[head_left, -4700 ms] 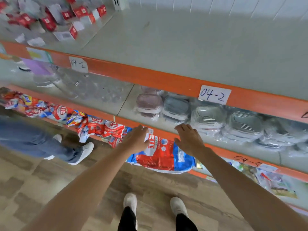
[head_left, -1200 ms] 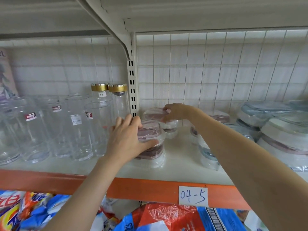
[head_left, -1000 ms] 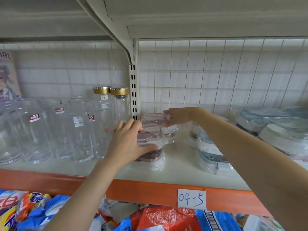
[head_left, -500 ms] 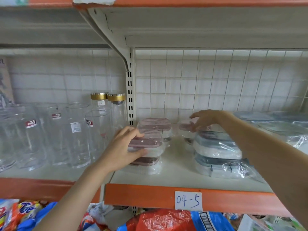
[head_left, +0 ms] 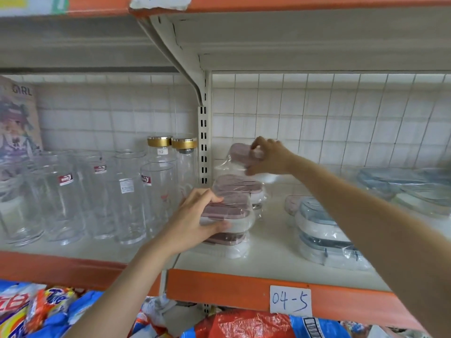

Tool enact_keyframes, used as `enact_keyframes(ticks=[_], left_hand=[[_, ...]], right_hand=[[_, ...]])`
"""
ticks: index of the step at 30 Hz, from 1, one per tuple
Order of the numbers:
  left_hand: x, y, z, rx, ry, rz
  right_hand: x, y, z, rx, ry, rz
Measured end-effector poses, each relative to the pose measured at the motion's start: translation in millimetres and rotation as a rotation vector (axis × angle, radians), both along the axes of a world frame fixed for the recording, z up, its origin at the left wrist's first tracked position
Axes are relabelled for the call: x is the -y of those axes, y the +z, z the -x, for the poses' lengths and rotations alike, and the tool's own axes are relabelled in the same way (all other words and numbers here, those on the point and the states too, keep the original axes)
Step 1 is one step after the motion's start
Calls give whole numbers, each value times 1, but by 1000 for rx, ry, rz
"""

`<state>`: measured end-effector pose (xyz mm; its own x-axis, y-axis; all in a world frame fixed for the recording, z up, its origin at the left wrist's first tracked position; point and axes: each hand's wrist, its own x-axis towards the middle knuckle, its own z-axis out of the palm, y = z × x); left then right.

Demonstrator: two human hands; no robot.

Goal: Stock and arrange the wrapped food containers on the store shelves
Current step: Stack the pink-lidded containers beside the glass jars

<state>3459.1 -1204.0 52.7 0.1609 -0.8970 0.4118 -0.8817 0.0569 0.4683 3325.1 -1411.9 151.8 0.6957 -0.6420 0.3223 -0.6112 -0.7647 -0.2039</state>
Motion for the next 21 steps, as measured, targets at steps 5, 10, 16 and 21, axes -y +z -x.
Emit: enact_keyframes(ticks=[5,10,16,21], left_hand=[[-6,-12,-4,-91,-39,58],[-9,-22,2,-199,39,133],[-5,-26,11,-313,94,136],[-7,-35,11,-328,127,175]], right_hand=[[-11,-17,-36,-285,103,32],[-34,-3,-13,-65,170,22],[-81,-23,16,-351,294,-354],[-79,-8,24,-144,308,-183]])
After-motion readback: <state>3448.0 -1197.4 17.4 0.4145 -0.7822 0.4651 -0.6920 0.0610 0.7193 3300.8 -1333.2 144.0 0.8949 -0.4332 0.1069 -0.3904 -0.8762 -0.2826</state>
